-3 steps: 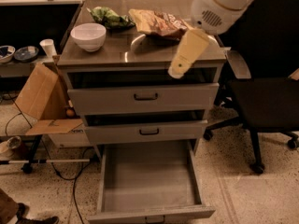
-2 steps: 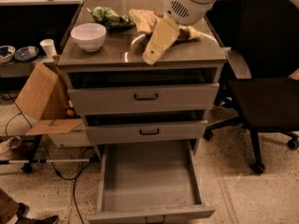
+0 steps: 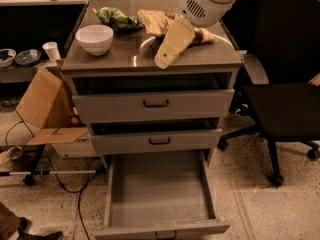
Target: Place green jalapeno chip bag into bottom drawer
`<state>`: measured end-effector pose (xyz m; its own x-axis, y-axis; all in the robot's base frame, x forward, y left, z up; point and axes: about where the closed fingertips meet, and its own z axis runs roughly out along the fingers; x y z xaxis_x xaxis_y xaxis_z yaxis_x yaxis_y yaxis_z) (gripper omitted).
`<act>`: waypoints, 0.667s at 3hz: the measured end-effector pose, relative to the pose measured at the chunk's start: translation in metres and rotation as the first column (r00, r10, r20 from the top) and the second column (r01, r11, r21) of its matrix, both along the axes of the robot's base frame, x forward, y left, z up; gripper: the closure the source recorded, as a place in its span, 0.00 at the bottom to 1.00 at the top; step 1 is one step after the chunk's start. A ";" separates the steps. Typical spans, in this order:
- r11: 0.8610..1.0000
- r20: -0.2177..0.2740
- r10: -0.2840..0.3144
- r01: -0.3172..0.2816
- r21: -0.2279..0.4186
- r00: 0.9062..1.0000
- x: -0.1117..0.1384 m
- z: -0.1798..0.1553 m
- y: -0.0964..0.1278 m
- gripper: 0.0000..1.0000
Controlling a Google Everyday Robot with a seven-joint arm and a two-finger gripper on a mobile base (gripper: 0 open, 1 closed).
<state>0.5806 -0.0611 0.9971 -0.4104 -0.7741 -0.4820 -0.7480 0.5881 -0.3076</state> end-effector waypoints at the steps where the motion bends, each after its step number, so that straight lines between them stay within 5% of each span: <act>1: 1.000 0.050 0.016 -0.016 0.012 0.999 0.008 0.011 0.017 0.00; 2: 0.998 0.115 0.057 -0.060 0.020 0.992 0.031 0.026 0.052 0.00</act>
Offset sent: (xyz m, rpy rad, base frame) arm 0.0621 0.0953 0.0387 0.0370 -0.1830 0.1104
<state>0.6120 -0.0091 1.0233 -0.3062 -0.7829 -0.5415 -0.7420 0.5527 -0.3795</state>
